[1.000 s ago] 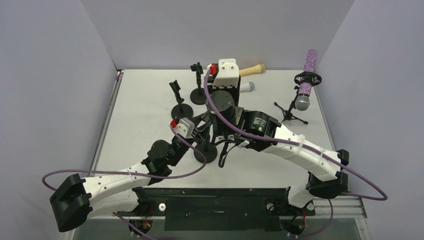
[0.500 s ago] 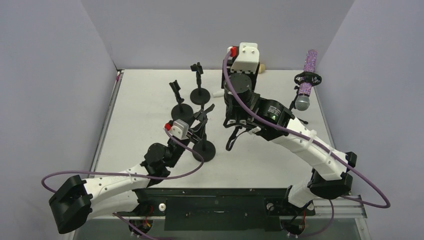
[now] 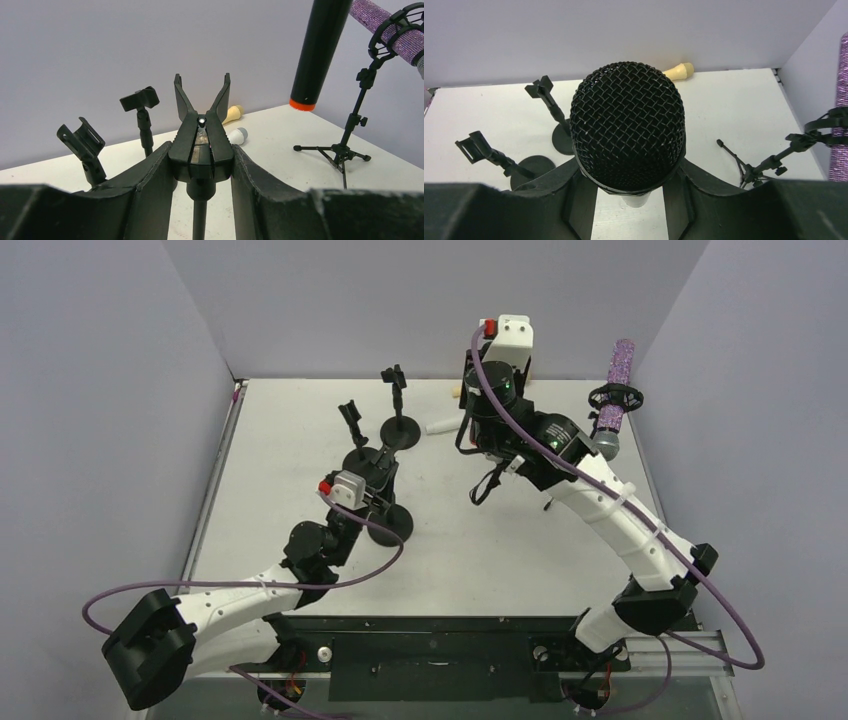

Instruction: Remove the microphone from the stand

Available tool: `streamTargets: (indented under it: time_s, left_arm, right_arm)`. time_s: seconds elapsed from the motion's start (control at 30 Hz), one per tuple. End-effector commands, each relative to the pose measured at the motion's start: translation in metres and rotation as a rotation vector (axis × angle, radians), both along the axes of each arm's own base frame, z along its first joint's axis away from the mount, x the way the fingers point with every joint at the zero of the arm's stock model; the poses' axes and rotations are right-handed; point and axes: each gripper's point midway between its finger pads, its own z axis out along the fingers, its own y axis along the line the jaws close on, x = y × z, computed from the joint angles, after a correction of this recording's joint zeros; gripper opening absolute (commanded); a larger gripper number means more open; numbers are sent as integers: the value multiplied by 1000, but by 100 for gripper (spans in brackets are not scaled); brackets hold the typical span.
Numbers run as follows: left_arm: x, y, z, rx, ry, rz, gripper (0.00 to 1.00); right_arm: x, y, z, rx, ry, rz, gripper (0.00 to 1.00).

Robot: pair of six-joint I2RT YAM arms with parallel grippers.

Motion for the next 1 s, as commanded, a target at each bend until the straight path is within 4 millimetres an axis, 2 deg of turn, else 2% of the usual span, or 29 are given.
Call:
streamTargets:
  time_s: [0.0, 0.03, 0.13, 0.17, 0.27, 0.3, 0.33, 0.37, 0.47, 0.67, 0.87, 0.97]
  left_arm:
    - [-13, 8, 36, -114, -93, -34, 0]
    - [-13, 7, 33, -106, -84, -38, 0]
    - [-16, 10, 26, -110, -68, -44, 0]
    - [-17, 11, 25, -110, -65, -45, 0]
    - [-18, 10, 21, -105, -50, -55, 9]
    - [-18, 10, 20, -108, -46, -57, 12]
    - [-18, 9, 19, -106, -41, -59, 16]
    - [-18, 8, 18, -108, -38, -62, 18]
    - [-17, 6, 16, -104, -32, -72, 31]
    - [-17, 1, 17, -108, -33, -89, 46]
    - [-19, -2, 20, -107, -45, -109, 51]
    - [-20, -1, 21, -110, -48, -110, 52]
  right_arm:
    - [26, 10, -28, 91, 101, 66, 0]
    - [31, 17, -40, 117, 135, 89, 0]
    - [53, 13, -67, 163, 193, 59, 0]
    - [60, 19, -80, 188, 223, 60, 0]
    - [84, 15, -107, 258, 282, 22, 0]
    - [91, 20, -122, 296, 315, 18, 0]
    - [99, 15, -129, 322, 327, 0, 0]
    - [104, 19, -142, 371, 354, -5, 0]
    - [119, 15, -167, 480, 390, -61, 0]
    - [136, 19, -205, 652, 441, -157, 0]
    - [147, 26, -250, 848, 486, -235, 0]
    - [152, 26, -262, 899, 485, -263, 0]
